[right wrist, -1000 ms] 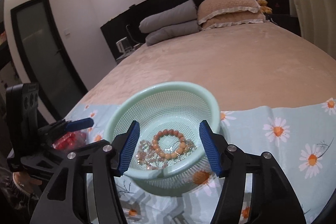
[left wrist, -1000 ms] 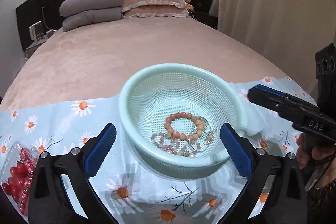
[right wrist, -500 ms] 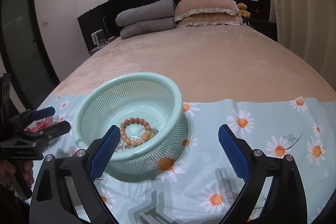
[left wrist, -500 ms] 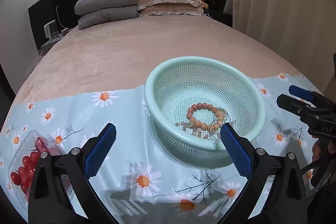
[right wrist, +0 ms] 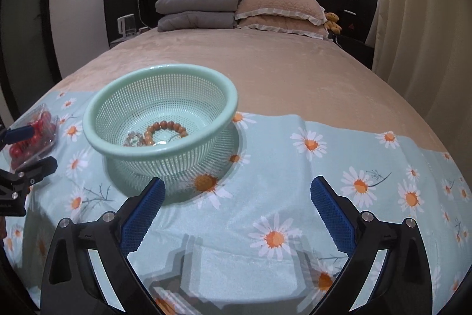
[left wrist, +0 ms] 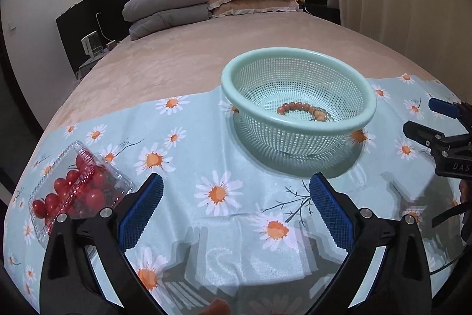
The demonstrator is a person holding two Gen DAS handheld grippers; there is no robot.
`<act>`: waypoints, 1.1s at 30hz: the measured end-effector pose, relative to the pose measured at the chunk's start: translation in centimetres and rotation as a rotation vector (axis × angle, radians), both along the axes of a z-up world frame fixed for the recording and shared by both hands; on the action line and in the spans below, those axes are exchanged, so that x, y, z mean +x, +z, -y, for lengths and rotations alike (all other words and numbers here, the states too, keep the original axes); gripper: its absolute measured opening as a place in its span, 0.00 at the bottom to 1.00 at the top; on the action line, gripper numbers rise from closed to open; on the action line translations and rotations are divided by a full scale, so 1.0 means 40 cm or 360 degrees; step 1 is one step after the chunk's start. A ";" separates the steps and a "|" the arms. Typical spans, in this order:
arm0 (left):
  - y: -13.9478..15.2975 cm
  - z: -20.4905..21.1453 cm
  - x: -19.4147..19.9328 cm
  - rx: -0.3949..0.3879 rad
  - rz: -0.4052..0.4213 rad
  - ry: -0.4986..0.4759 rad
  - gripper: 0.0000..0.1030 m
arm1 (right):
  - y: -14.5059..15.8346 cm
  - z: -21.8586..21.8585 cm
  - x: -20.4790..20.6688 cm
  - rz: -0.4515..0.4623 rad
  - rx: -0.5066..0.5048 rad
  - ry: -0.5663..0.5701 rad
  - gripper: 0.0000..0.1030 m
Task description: Organize jewelry
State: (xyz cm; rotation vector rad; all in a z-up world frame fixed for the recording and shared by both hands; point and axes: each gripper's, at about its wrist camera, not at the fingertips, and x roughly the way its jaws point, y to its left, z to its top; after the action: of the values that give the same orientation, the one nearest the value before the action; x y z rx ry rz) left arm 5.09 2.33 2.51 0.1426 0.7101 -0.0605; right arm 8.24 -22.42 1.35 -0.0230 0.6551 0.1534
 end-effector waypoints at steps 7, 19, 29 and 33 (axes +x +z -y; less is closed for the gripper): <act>0.028 0.020 -0.087 0.0014 -0.0022 -0.0007 0.94 | -0.003 0.000 -0.128 -0.0024 -0.0051 -0.0004 0.92; 0.167 0.104 -0.340 0.0004 0.0173 -0.0087 0.94 | 0.110 0.015 -0.433 0.0143 -0.0069 -0.0071 0.92; 0.195 0.134 -0.516 -0.0047 0.0221 -0.0077 0.94 | 0.134 0.003 -0.615 0.0237 -0.0088 -0.0067 0.92; 0.181 0.134 -0.557 -0.0057 0.0224 -0.0070 0.94 | 0.141 0.019 -0.671 0.0248 -0.0047 -0.0093 0.92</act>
State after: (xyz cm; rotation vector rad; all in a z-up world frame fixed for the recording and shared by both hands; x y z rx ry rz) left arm -17.18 -3.02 9.76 0.1271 0.5654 -0.1045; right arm -18.59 -23.17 6.97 -0.0440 0.5018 0.0846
